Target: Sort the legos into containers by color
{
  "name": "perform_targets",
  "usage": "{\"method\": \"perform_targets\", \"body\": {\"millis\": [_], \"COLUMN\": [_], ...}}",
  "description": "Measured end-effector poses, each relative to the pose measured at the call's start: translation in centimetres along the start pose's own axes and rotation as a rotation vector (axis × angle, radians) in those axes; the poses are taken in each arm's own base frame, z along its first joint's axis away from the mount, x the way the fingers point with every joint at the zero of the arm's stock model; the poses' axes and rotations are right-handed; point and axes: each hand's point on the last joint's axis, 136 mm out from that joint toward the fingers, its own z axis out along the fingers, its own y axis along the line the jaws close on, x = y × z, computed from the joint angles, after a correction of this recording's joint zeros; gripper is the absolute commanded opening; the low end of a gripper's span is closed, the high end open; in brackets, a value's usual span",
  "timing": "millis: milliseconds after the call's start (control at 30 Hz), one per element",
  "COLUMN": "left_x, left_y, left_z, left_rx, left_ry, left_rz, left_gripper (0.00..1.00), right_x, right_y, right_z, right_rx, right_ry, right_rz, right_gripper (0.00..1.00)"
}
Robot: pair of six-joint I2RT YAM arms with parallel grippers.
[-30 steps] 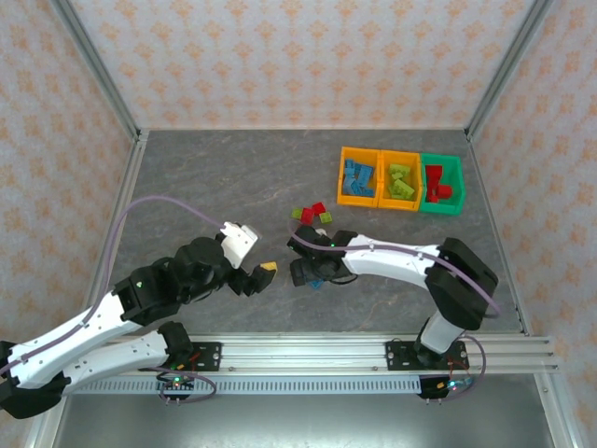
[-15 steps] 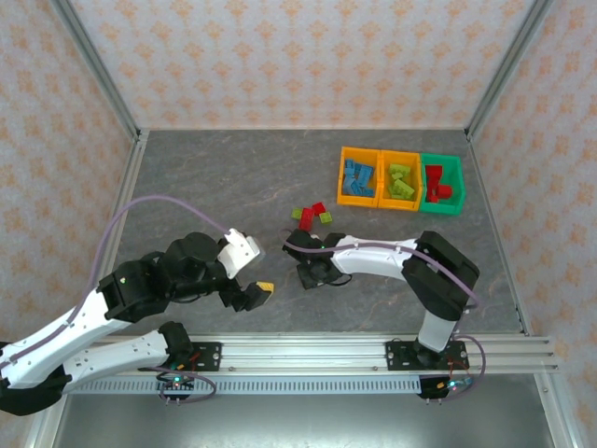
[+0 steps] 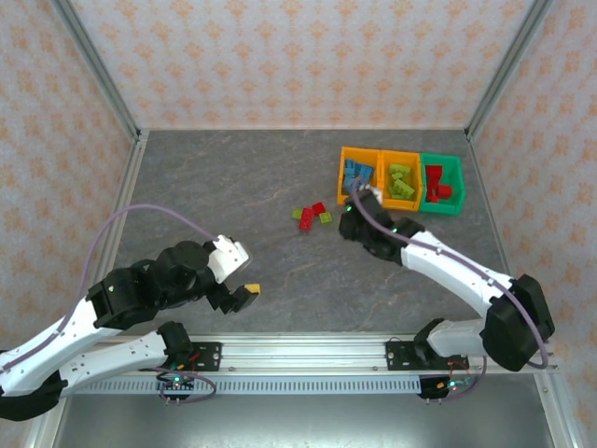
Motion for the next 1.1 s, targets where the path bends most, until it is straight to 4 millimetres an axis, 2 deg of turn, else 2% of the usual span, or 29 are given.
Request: {"method": "perform_targets", "body": {"millis": [100, 200, 267, 333, 433, 500, 567, 667, 733, 800, 967, 1000, 1100], "left_x": [0.8, 1.4, 1.4, 1.4, 1.5, 1.5, 1.6, 1.3, 0.8, 0.5, -1.0, -1.3, -2.2], "left_y": [0.6, 1.2, 1.6, 2.1, 3.0, 3.3, 3.8, 4.3, 4.4, 4.4, 4.7, 4.8, 5.4], "left_z": [0.4, 0.7, 0.7, 0.6, 0.3, 0.1, -0.1, -0.1, 0.3, 1.2, 5.3, 6.3, 9.9], "left_rx": [-0.037, -0.073, -0.097, -0.122, -0.155, -0.17, -0.192, -0.223, -0.229, -0.231, -0.263, -0.271, -0.293], "left_ry": [0.017, 0.035, 0.036, 0.035, 0.028, 0.021, 0.012, -0.011, -0.021, -0.008, 0.041, 0.055, 0.103], "left_rz": [0.002, 0.005, 0.004, -0.005, -0.025, -0.038, -0.067, -0.15, -0.213, -0.273, -0.395, -0.411, -0.454], "left_gripper": [0.91, 0.91, 0.92, 0.92, 0.92, 0.92, 0.96, 0.96, 0.95, 0.94, 0.88, 0.87, 0.85], "right_x": [-4.6, -8.7, -10.4, -11.7, -13.1, -13.4, -13.3, -13.3, -13.2, -12.8, -10.6, -9.9, -6.1], "right_y": [-2.2, -2.7, -3.0, -3.5, -4.4, -4.8, -5.0, -4.6, -4.1, -3.6, -1.4, -0.9, 0.2], "right_z": [1.8, 4.9, 7.0, 9.3, 12.3, 13.1, 12.9, 11.5, 9.7, 6.8, -2.5, -4.0, -8.0], "right_rx": [0.078, 0.128, 0.154, 0.185, 0.227, 0.243, 0.251, 0.234, 0.199, 0.145, -0.038, -0.07, -0.167], "right_ry": [-0.046, -0.064, -0.064, -0.05, -0.022, -0.006, 0.011, 0.019, 0.015, 0.01, -0.033, -0.038, -0.007], "right_rz": [0.062, 0.073, 0.072, 0.066, 0.056, 0.048, 0.042, 0.043, 0.05, 0.061, 0.063, 0.054, 0.014], "right_gripper": [0.31, 0.31, 0.34, 0.42, 0.62, 0.65, 0.66, 0.66, 0.68, 0.7, 0.75, 0.76, 0.79]}}
